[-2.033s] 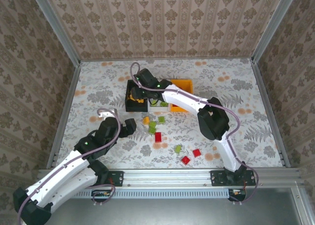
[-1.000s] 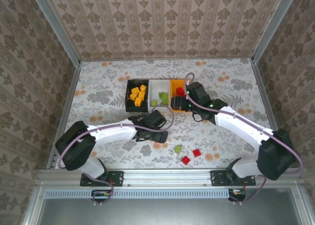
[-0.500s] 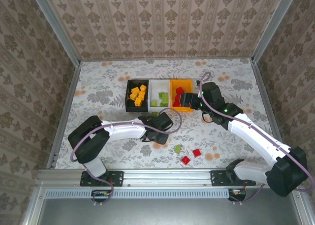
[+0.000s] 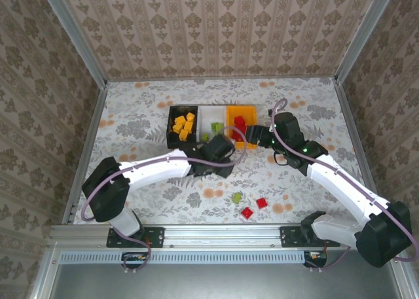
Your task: Sort the legos into containers by color
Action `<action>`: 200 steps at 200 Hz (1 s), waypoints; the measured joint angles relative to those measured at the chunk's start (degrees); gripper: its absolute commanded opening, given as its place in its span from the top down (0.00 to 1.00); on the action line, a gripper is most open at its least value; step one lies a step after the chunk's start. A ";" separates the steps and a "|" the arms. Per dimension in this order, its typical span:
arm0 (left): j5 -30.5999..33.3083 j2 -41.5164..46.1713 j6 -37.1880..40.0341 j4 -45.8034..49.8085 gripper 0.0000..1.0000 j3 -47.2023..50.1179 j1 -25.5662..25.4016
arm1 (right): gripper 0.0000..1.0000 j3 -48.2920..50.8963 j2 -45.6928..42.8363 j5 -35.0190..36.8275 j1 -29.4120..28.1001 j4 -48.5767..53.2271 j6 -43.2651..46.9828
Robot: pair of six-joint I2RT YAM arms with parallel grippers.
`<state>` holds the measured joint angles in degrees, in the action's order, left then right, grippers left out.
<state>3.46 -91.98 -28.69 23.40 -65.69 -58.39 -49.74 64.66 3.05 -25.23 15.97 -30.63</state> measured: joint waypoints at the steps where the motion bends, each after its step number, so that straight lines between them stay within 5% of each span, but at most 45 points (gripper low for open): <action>1: 0.04 -0.02 0.09 -0.07 0.70 -0.46 0.17 | 0.19 0.04 -0.07 0.02 0.04 0.02 -0.02; 58: 1.88 -11.39 3.56 -4.85 0.68 -18.71 9.33 | 0.19 2.12 -1.22 0.20 1.51 0.07 -1.09; 108: 2.45 -25.57 4.42 -5.44 0.63 -31.32 11.80 | 0.18 3.04 -2.38 0.17 1.77 0.50 -1.14; 151: 2.27 -31.04 4.98 -4.09 0.30 -39.06 11.93 | 0.17 3.41 -3.02 -0.35 1.84 1.14 -1.11; 200: 2.10 -27.17 4.07 -4.92 0.08 -36.17 11.23 | 0.17 4.70 -3.85 -2.27 1.84 5.09 -1.09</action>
<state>5.56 -119.15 -24.62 18.48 -101.86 -47.16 -45.04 60.82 0.78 -23.40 21.06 -31.73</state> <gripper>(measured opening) 0.876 0.835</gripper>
